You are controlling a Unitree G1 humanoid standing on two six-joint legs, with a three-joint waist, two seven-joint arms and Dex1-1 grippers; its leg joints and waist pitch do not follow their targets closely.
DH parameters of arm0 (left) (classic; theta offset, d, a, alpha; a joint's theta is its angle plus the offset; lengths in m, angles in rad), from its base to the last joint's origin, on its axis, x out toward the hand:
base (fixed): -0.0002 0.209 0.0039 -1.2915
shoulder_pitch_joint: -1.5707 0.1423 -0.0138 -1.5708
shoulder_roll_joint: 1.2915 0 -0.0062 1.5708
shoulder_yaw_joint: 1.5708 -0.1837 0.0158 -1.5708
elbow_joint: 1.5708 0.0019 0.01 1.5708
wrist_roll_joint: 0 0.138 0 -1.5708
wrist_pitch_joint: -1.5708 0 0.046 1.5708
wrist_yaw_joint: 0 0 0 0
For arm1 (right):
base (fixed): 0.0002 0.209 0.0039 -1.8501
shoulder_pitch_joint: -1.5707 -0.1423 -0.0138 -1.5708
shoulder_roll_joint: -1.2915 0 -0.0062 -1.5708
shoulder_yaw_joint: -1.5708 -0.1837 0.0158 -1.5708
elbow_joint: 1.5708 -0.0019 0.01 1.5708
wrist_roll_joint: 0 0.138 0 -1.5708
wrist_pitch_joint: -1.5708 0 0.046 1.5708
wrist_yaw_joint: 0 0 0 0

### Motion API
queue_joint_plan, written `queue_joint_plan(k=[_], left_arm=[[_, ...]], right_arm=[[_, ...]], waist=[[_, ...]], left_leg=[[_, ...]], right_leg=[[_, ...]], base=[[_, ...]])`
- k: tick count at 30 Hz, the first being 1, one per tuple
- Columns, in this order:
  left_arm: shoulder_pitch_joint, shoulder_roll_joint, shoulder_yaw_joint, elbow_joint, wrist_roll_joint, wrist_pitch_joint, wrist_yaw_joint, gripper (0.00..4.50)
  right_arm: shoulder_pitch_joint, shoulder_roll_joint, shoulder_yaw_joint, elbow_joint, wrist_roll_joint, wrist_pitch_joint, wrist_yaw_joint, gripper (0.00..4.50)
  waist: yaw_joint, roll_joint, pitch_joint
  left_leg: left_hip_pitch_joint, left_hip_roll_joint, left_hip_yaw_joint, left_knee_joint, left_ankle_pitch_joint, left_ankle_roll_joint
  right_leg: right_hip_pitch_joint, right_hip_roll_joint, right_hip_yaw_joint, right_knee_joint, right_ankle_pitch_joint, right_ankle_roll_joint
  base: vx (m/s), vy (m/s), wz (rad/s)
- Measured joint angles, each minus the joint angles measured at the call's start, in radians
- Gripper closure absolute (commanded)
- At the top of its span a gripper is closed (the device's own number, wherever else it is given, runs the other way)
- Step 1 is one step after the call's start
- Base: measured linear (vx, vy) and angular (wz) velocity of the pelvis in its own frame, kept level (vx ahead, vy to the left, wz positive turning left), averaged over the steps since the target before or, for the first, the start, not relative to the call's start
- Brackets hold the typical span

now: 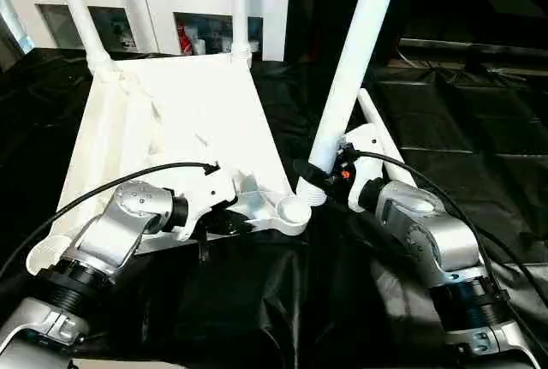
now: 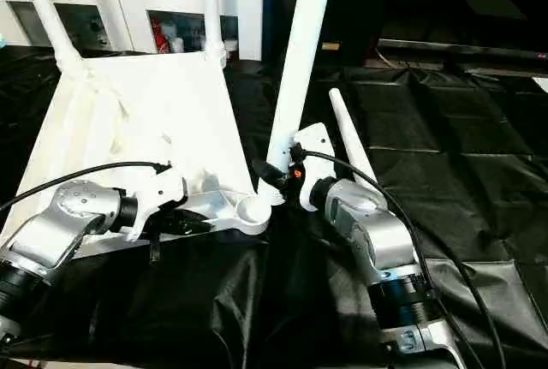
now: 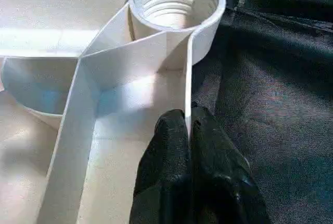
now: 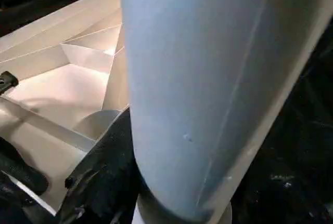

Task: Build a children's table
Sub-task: Insert table leg to table base

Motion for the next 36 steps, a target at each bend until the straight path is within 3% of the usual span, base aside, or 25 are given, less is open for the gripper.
queue_joint_plan(k=[8, 13, 24, 36], left_arm=[[-0.004, -0.044, 0.004, 0.009, 0.000, 0.011, 0.006, 4.50], [-0.043, -0.101, 0.002, 0.066, 0.015, 0.010, 0.042, 4.50], [-0.085, -0.152, 0.002, 0.136, 0.037, 0.009, 0.065, 4.50], [-0.088, -0.156, 0.004, 0.162, 0.040, -0.013, 0.052, 4.50]], right_arm=[[-0.010, -0.018, 0.023, -0.024, 0.043, 0.043, 0.101, 2.61], [-0.026, -0.043, 0.058, -0.026, 0.037, 0.053, 0.131, 2.61], [-0.038, -0.082, 0.060, -0.022, 0.017, 0.068, 0.155, 2.61], [-0.123, -0.056, 0.057, 0.156, -0.005, 0.017, 0.171, 2.61]], waist=[[0.003, 0.000, 0.000], [0.005, 0.002, -0.001], [0.005, 0.007, -0.004], [0.003, 0.013, -0.007]], left_leg=[[0.000, 0.000, 0.001, 0.000, 0.000, 0.000], [0.000, 0.000, 0.002, 0.000, 0.000, 0.000], [0.000, 0.001, 0.003, 0.000, 0.000, 0.000], [0.000, 0.001, 0.003, 0.000, 0.000, 0.000]], right_leg=[[0.000, 0.000, 0.000, -0.001, 0.000, 0.000], [0.000, -0.001, 0.000, 0.000, 0.000, 0.000], [0.000, -0.001, 0.000, 0.000, 0.000, 0.000], [0.001, -0.001, -0.001, 0.000, 0.001, -0.001]], base=[[0.000, 0.000, 0.00], [0.000, 0.000, 0.00], [0.000, 0.000, 0.00], [0.000, 0.000, 0.00]])
